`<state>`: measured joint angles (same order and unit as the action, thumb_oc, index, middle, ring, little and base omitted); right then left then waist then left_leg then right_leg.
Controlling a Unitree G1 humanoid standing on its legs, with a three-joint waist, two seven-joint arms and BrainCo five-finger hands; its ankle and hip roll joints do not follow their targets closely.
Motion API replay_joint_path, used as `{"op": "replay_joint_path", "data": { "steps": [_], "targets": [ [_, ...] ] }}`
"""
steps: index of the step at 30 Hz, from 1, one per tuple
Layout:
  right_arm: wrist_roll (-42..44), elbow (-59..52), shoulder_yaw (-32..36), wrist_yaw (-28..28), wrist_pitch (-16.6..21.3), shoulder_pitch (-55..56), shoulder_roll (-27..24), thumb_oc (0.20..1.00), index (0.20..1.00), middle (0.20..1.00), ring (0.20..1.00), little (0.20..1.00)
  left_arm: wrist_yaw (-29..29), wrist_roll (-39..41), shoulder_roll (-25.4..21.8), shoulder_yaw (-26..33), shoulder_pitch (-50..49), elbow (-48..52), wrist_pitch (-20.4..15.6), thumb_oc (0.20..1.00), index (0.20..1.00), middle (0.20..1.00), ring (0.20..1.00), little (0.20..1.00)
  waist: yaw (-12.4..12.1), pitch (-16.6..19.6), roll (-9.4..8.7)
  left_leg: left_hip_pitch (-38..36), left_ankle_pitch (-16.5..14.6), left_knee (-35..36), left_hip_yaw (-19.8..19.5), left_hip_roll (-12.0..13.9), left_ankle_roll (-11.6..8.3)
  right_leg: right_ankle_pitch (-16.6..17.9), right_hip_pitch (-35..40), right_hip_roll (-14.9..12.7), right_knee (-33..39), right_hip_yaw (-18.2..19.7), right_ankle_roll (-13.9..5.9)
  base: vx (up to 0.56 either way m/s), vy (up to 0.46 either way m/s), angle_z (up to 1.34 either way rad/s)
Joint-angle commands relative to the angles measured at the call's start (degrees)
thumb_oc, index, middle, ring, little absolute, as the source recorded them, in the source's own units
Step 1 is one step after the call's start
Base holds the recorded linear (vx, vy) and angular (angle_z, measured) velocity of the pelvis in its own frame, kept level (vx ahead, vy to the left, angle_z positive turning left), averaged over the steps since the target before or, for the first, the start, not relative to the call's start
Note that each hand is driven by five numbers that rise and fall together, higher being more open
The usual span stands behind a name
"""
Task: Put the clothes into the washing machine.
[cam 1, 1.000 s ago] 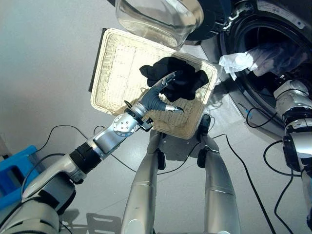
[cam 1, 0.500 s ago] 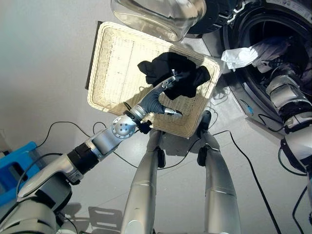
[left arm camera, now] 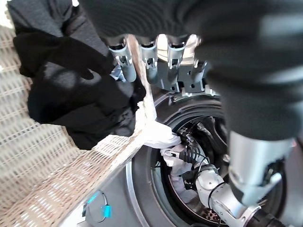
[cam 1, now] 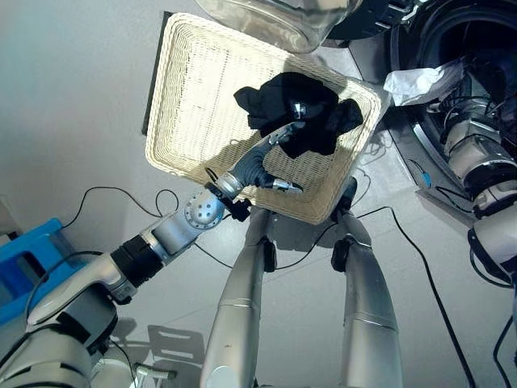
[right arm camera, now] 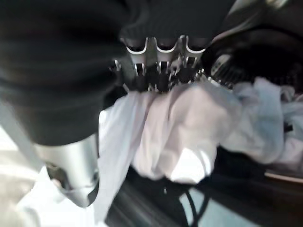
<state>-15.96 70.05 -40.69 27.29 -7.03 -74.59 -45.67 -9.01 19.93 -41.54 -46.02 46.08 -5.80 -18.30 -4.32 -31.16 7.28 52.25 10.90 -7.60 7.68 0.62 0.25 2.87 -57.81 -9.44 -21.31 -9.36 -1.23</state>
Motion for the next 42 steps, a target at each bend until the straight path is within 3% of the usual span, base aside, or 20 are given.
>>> {"op": "replay_joint_path", "data": {
  "steps": [1, 14, 15, 16, 17, 23, 28, 33, 35, 42],
  "targets": [
    [-1.3, -0.5, -4.7, -2.9, -0.3, -3.9, -3.8, 1.0, 1.0, 1.0, 1.0, 1.0, 0.3, 0.1, 1.5, 1.7, -0.8, 3.0, -3.6, 1.0, 1.0, 1.0, 1.0, 1.0, -0.1, 1.4, 4.24, 1.7, -6.3, -6.4, -0.1, -2.9, -2.54, 3.0, -0.5, -0.7, 0.1, -5.0, -6.07, 0.0, 0.0, 0.0],
    [5.9, 1.4, -3.8, -11.1, -3.1, -4.8, -1.0, 1.0, 1.0, 1.0, 1.0, 1.0, 0.9, -1.2, 3.8, 2.9, -0.1, 2.3, -4.3, 1.0, 1.0, 1.0, 1.0, 1.0, -0.8, 1.4, 5.2, 4.6, -6.1, -7.7, -0.5, -2.7, -2.93, 3.0, -3.8, -1.7, -1.4, -5.0, -5.7, 0.0, -0.004, 0.02],
    [7.5, 1.4, -3.3, -10.9, -3.2, -4.6, -0.9, 0.435, 0.435, 0.435, 0.435, 0.435, 0.8, -1.4, 3.9, 3.2, -0.3, 2.6, -4.4, 1.0, 1.0, 1.0, 1.0, 1.0, -0.8, 1.4, 5.15, 4.7, -6.2, -7.9, -0.5, -2.7, -2.99, 2.9, -3.9, -1.7, -1.7, -5.0, -5.66, -0.01, 0.019, 0.04],
    [7.5, 1.4, -3.3, -11.1, -3.2, -4.5, -0.9, 0.231, 0.231, 0.231, 0.231, 0.231, 0.8, -1.4, 3.9, 3.2, -0.3, 2.6, -4.4, 1.0, 1.0, 1.0, 1.0, 1.0, -0.8, 1.4, 5.13, 4.7, -6.2, -7.9, -0.5, -2.7, -3.0, 2.9, -3.9, -1.6, -1.8, -4.9, -5.65, -0.01, 0.034, 0.03],
    [10.4, 1.1, -2.2, -10.4, -3.1, -4.0, -0.9, 0.2, 0.2, 0.2, 0.2, 0.2, 0.7, -1.9, 4.2, 3.4, -0.5, 2.8, -4.4, 1.0, 1.0, 1.0, 1.0, 1.0, -0.7, 1.4, 5.02, 4.8, -6.3, -8.1, -0.5, -2.6, -2.97, 2.7, -4.0, -1.5, -2.1, -4.8, -5.6, 0.0, 0.0, 0.0],
    [10.2, 1.7, 1.2, -7.4, -3.6, -3.5, -1.3, 0.2, 0.2, 0.2, 0.2, 0.2, 0.7, -3.1, 5.2, 3.9, -0.7, 3.1, -3.7, 1.0, 1.0, 1.0, 1.0, 1.0, -0.5, 1.4, 4.77, 4.7, -6.6, -8.5, -0.3, -2.5, -2.83, 2.7, -3.9, -1.7, -2.4, -4.8, -5.75, 0.0, 0.0, 0.0],
    [15.3, 1.5, 3.3, -4.7, -3.1, -3.0, -2.1, 0.2, 0.2, 0.2, 0.2, 0.2, 0.3, -3.2, 5.0, 4.0, -1.2, 4.0, -3.5, 1.0, 1.0, 1.0, 1.0, 1.0, -0.3, 1.4, 4.89, 3.6, -6.8, -8.2, 0.0, -2.6, -2.72, 2.6, -3.0, -1.6, -2.3, -4.7, -5.8, 0.0, 0.01, 0.0],
    [26.9, 0.9, 8.3, -2.9, -0.3, -1.5, -2.1, 0.2, 0.2, 0.2, 0.2, 0.2, 0.6, -3.1, 5.2, 4.9, -2.0, 5.0, -3.4, 1.0, 1.0, 1.0, 1.0, 1.0, 0.0, 1.4, 4.85, 1.5, -7.3, -7.7, 0.3, -2.9, -2.68, 2.2, -1.2, -1.2, -1.9, -4.8, -5.7, -0.01, 0.059, 0.01],
    [35.8, 0.5, 11.6, -2.8, 2.4, -0.3, -1.9, 0.2, 0.2, 0.2, 0.2, 0.2, 0.5, -2.8, 5.5, 5.3, -2.0, 5.0, -3.2, 1.0, 1.0, 1.0, 1.0, 1.0, 0.2, 1.4, 4.66, 0.6, -7.6, -7.8, 0.5, -2.8, -2.52, 1.7, -0.3, -1.0, -2.3, -4.8, -5.53, 0.0, 0.066, 0.0],
    [61.4, -0.8, 23.4, -8.9, 10.0, 3.9, -0.2, 0.2, 0.2, 0.2, 0.2, 0.2, 1.7, -2.0, 6.2, 7.0, -1.8, 5.4, -0.8, 1.0, 1.0, 1.0, 1.0, 1.0, 0.7, 1.4, 3.94, -1.3, -8.7, -8.4, 0.8, -2.8, -2.32, 0.8, 1.6, -0.9, -3.0, -4.9, -5.21, 0.0, 0.006, 0.0]
  ]
}}
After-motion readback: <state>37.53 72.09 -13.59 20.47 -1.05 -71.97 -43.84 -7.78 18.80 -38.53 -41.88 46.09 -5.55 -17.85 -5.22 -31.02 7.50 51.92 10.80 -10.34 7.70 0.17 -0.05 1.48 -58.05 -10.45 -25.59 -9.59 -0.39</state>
